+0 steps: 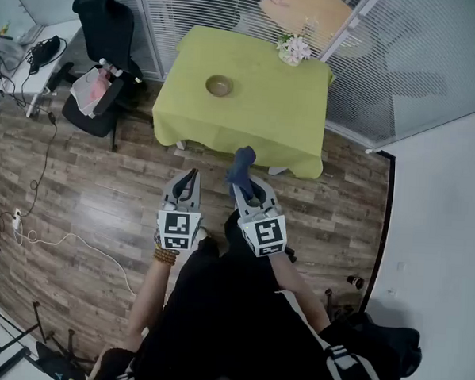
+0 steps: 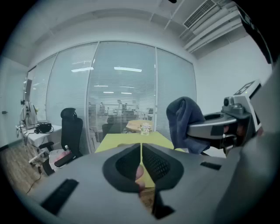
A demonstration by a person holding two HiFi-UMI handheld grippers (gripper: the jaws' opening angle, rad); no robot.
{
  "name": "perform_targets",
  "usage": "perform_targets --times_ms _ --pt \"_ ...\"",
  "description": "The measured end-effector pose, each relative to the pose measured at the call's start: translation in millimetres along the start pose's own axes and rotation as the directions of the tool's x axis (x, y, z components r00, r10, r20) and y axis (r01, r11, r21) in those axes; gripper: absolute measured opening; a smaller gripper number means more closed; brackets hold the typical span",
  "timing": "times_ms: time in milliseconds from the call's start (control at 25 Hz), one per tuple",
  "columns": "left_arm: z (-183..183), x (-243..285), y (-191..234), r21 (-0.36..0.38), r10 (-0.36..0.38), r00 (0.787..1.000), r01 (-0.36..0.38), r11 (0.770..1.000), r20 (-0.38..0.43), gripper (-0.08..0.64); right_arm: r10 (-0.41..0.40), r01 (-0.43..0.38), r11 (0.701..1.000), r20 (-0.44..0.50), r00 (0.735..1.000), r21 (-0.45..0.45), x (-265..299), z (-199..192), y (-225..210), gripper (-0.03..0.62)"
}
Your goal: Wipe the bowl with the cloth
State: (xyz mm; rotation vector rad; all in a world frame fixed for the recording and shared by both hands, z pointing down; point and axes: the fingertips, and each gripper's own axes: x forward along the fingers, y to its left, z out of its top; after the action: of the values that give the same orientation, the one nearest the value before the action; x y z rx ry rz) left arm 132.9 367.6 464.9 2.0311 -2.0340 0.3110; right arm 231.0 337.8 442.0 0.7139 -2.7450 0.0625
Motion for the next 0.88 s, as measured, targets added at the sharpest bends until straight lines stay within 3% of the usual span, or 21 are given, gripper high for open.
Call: perform_targets --times_ms 320,880 --pt "4 47 -10 -0.007 -0.006 1.000 0.006 1.000 -0.027 0.020 0.063 -0.064 0.997 0.018 0.998 0.033 19 3 -38 0.053" --pt "60 181 -36 0.025 0.008 0.999 -0.007 1.000 -0.049 0.020 0.131 -0.129 0.990 -0.025 0.991 0.062 82 3 -173 0.057"
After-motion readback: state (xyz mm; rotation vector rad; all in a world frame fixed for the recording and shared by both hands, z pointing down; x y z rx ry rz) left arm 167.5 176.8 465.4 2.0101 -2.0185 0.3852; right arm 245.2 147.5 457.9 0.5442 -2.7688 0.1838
